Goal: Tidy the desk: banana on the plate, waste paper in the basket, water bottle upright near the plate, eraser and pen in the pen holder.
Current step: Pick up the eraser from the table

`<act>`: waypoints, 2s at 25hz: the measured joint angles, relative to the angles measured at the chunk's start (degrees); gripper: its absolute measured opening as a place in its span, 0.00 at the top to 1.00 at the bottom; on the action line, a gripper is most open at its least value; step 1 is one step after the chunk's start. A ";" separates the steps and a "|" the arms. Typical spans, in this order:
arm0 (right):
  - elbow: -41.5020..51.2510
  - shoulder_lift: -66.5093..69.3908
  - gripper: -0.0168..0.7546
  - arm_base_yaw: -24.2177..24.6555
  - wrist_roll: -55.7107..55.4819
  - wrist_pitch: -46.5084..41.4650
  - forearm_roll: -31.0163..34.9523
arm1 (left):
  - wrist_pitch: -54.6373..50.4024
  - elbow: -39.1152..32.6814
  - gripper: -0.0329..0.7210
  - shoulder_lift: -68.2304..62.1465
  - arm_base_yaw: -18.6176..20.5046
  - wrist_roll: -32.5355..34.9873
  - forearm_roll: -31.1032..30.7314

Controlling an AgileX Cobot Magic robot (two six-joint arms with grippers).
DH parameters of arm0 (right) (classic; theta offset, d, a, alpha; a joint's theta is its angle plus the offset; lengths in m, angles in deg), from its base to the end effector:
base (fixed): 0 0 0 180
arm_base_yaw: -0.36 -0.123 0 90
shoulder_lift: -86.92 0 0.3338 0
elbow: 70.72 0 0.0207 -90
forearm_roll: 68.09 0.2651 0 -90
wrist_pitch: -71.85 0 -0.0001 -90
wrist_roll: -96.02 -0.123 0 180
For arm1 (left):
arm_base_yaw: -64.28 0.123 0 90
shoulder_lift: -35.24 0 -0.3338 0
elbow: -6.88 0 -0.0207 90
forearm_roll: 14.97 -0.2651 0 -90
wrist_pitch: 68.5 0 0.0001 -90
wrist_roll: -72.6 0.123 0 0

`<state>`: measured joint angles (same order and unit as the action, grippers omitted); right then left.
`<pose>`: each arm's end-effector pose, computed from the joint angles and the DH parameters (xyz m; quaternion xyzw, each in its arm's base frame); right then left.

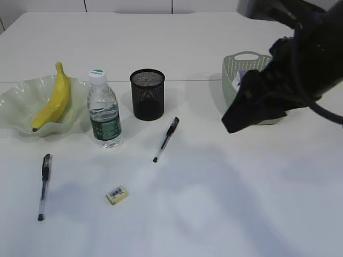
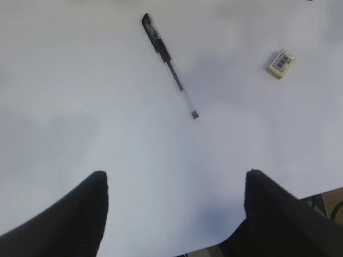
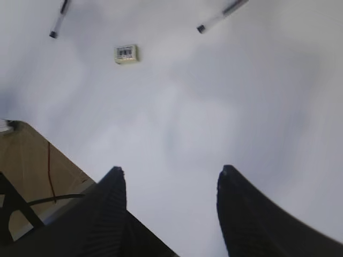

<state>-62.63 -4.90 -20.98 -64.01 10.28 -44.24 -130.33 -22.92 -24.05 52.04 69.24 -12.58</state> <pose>0.2658 0.1508 0.3435 -0.2810 0.9202 0.1995 0.1857 0.1495 -0.0371 0.3274 0.0700 0.9652 -0.0541 0.2459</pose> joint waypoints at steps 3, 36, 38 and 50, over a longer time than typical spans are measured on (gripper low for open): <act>-1.62 1.87 0.46 -3.93 -3.20 1.17 -1.99 | 0.04 0.04 0.21 1.53 0.00 0.00 1.54; -34.64 45.85 0.46 -19.90 -12.81 -3.65 -10.77 | -6.60 0.04 0.21 8.63 0.00 -3.46 2.55; -35.94 47.63 0.46 -20.83 -13.43 -3.50 -11.23 | -6.72 0.04 0.21 8.63 0.00 -3.46 2.43; -39.32 51.46 0.46 -23.00 -16.52 -3.52 -16.71 | -6.79 0.04 0.21 8.63 0.00 -3.46 -0.76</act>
<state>-101.95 46.56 -43.98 -80.53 6.77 -60.95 -137.13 -22.87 -15.43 52.04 65.78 -13.34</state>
